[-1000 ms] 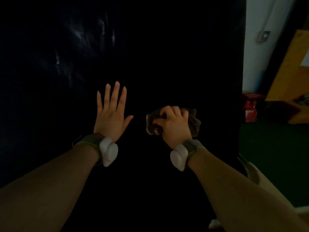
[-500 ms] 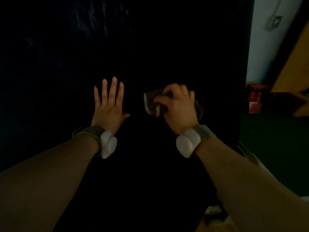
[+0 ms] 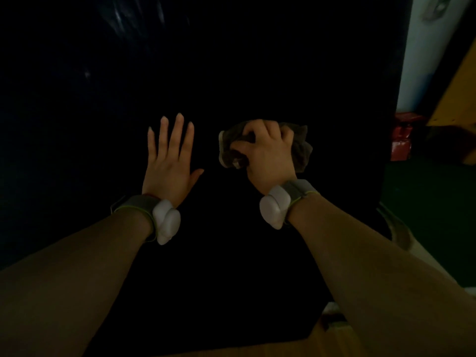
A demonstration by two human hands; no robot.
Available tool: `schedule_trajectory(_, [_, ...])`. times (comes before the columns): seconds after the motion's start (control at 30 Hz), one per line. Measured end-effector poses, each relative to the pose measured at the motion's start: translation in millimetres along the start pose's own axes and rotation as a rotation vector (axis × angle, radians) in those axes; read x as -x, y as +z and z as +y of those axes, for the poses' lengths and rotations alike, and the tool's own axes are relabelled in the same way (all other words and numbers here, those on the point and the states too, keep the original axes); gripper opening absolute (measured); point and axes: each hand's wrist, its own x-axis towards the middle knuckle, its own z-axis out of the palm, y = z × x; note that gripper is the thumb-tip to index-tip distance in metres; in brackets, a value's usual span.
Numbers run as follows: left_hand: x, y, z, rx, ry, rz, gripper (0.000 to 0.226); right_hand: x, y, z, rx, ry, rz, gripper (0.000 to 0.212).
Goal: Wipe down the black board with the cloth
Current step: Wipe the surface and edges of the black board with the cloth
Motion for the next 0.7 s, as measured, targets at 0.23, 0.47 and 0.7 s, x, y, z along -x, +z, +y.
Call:
schedule_trajectory(0.23, [32,18,11,0.023,-0.025,-0.056,0.097,46,32,1,-0.041,-0.050,-0.133,0.023])
schedule_trajectory(0.47, [35,28,10,-0.004,-0.020,-0.099,0.102,72,39,8,-0.025,-0.137,-0.372,0.028])
schedule_trajectory(0.7, [37,36,10,0.007,-0.034,-0.067,0.088,40,5,-1,-0.108,0.037,0.195,0.028])
